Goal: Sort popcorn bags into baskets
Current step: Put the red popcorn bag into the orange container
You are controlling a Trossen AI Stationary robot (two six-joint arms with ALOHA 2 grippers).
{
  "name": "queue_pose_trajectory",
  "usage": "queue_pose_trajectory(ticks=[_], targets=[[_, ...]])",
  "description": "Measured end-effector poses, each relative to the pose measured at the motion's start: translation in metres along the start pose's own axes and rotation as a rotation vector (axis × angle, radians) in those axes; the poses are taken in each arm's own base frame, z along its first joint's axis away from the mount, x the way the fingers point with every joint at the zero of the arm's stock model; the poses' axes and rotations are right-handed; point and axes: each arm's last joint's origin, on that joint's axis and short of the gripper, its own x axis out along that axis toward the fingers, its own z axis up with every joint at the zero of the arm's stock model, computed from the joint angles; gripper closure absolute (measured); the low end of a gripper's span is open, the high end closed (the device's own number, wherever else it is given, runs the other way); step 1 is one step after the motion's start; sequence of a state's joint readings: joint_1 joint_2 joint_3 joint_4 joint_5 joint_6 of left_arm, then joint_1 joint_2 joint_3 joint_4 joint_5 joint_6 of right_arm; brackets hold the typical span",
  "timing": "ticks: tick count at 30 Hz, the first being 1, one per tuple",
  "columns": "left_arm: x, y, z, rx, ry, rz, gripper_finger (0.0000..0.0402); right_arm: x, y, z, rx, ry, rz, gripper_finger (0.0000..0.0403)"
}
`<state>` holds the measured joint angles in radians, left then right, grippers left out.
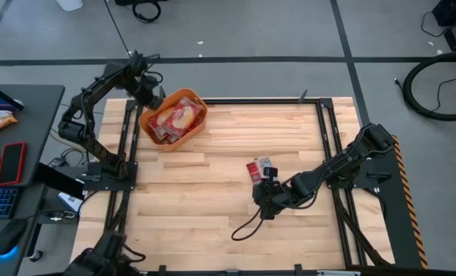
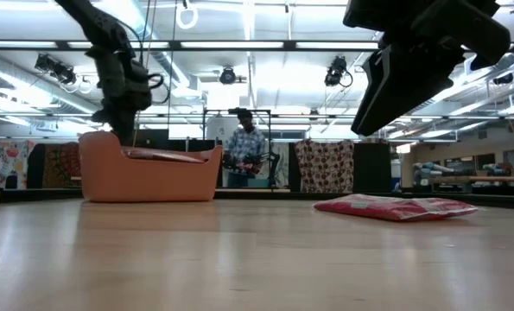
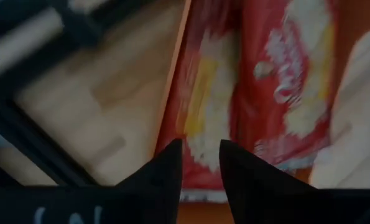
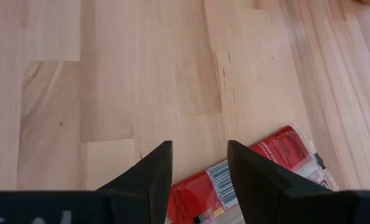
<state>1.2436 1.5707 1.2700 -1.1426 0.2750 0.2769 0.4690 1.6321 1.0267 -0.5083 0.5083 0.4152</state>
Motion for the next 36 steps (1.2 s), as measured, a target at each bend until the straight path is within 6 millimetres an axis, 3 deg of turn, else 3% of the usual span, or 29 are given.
queue_pose_trajectory(ticks=[5, 10, 17, 23, 28, 33, 36], targets=[[-0.016, -0.022, 0.013, 0.133, -0.096, -0.008, 0.029, 0.0, 0.0, 0.0, 0.001, 0.0, -0.001, 0.0243], [-0.002, -0.072, 0.017, 0.391, -0.077, 0.016, 0.029, 0.0, -0.001, 0.0, -0.001, -0.008, -0.022, 0.0243], [0.024, -0.146, 0.007, 0.683, -0.055, 0.072, 0.029, 0.001, -0.004, -0.003, -0.018, 0.034, -0.036, 0.0243], [0.033, -0.207, -0.009, 0.931, -0.113, 0.157, 0.029, -0.003, -0.017, -0.021, -0.005, 0.237, -0.094, 0.0243], [0.04, -0.25, -0.023, 1.116, -0.215, 0.128, 0.0288, -0.007, -0.026, -0.039, 0.031, 0.39, -0.185, 0.0243], [0.056, -0.274, -0.041, 1.206, -0.275, 0.086, 0.0267, 0.005, -0.03, -0.064, 0.038, 0.447, -0.198, 0.0243], [0.068, -0.277, -0.055, 1.239, -0.238, 0.085, 0.0248, 0.012, -0.034, -0.072, 0.044, 0.444, -0.212, 0.0243]])
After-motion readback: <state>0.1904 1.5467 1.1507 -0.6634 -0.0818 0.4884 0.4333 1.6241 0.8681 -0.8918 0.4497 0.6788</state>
